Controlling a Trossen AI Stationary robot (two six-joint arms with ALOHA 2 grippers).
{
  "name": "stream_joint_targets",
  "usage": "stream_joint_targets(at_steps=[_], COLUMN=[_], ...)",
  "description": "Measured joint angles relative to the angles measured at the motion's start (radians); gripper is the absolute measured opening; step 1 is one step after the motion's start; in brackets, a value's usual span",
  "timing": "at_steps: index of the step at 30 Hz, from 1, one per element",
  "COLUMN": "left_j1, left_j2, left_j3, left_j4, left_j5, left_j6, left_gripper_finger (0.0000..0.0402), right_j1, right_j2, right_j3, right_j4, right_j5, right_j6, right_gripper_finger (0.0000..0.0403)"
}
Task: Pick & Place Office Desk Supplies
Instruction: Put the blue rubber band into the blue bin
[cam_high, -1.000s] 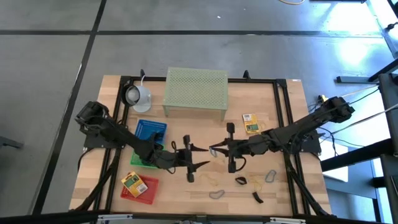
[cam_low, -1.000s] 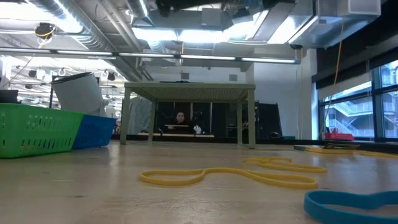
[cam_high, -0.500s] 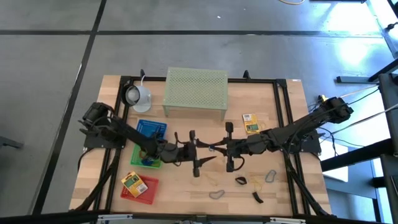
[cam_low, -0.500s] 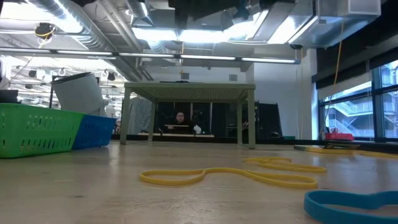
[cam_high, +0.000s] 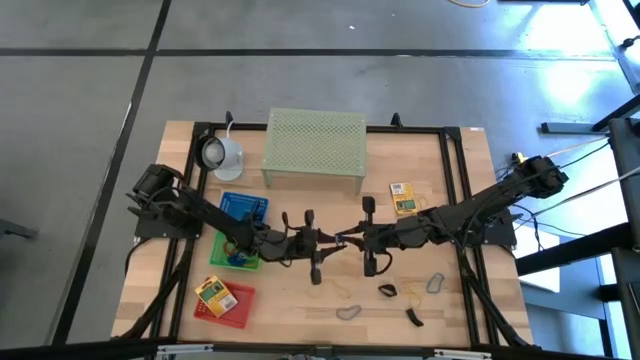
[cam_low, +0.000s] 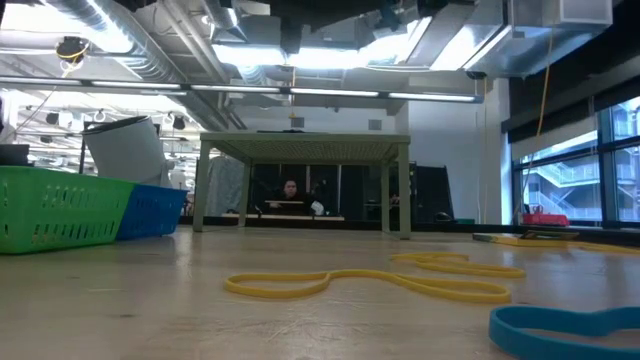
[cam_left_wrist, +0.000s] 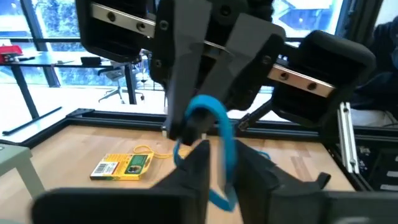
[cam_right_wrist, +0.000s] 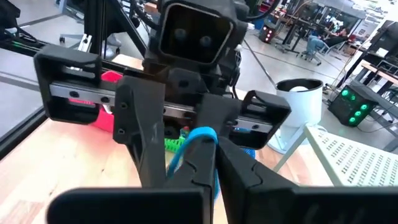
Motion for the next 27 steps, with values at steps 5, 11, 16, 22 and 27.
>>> stream_joint_targets(at_steps=[5,11,16,22,27], left_j1=[0.002,0.001,0.001,0.001,0.001], left_j2=[0.0,0.0,0.0,-0.008,-0.059], left_j3=[0.0,0.0,0.0,0.0,0.0], left_j4=[-0.013,-0.019,-0.043,-0.08,-0.25], left_j5=[0.017,0.016,-0.017,-0.071,-0.065], left_j6=[-0.001,0.0,-0.019,-0.087,-0.208], left_gripper_finger=[0.0006,0.0002,0.0002,0.0003,0.0001], right_j1=[0.0,0.001,0.0,0.007,0.031], right_j2=[0.0,0.0,0.0,-0.01,-0.045], right_j3=[0.0,0.0,0.0,0.001,0.002], right_j4=[-0.001,-0.012,-0.036,-0.135,-0.275], right_j5=[0.106,0.151,0.098,0.089,0.128], right_j6=[0.12,0.171,0.195,0.213,0.214], right_gripper_finger=[0.0014,0.0031,0.0067,0.0132,0.0183])
